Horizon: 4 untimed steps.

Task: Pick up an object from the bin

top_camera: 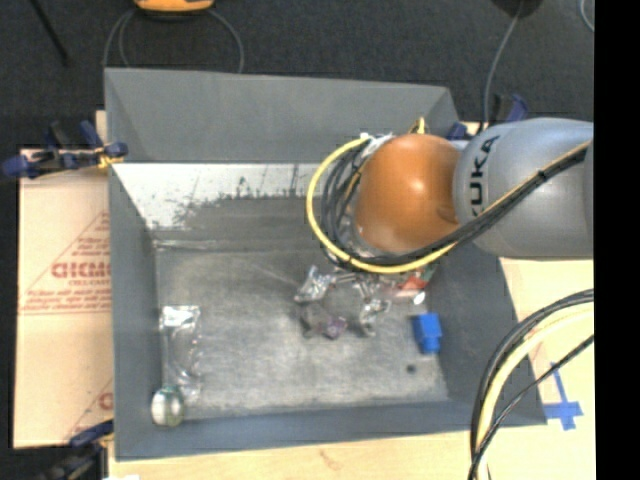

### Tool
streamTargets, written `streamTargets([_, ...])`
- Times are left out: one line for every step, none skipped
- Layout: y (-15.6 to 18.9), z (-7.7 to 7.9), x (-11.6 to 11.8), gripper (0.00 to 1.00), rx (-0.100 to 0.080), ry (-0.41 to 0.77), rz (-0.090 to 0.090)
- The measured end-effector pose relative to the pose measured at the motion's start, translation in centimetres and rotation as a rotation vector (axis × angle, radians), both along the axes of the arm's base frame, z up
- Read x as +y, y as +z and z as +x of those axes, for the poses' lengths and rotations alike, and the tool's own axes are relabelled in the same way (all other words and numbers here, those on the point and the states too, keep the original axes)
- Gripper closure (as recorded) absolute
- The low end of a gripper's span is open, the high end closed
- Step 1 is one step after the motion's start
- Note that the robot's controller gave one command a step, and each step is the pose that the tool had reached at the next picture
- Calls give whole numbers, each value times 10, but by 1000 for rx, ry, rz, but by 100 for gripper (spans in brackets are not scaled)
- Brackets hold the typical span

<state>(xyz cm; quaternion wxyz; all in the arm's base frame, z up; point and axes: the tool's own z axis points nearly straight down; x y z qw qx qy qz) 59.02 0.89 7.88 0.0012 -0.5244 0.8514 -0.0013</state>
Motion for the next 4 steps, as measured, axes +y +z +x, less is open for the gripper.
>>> streamTargets([1, 0, 1, 100, -2, -3, 3])
streamTargets([0, 0, 1, 0, 1, -5, 3])
streamTargets([-4, 9, 38, 0, -7, 99, -4])
streamTargets([-1, 10, 40, 100, -12, 95, 2])
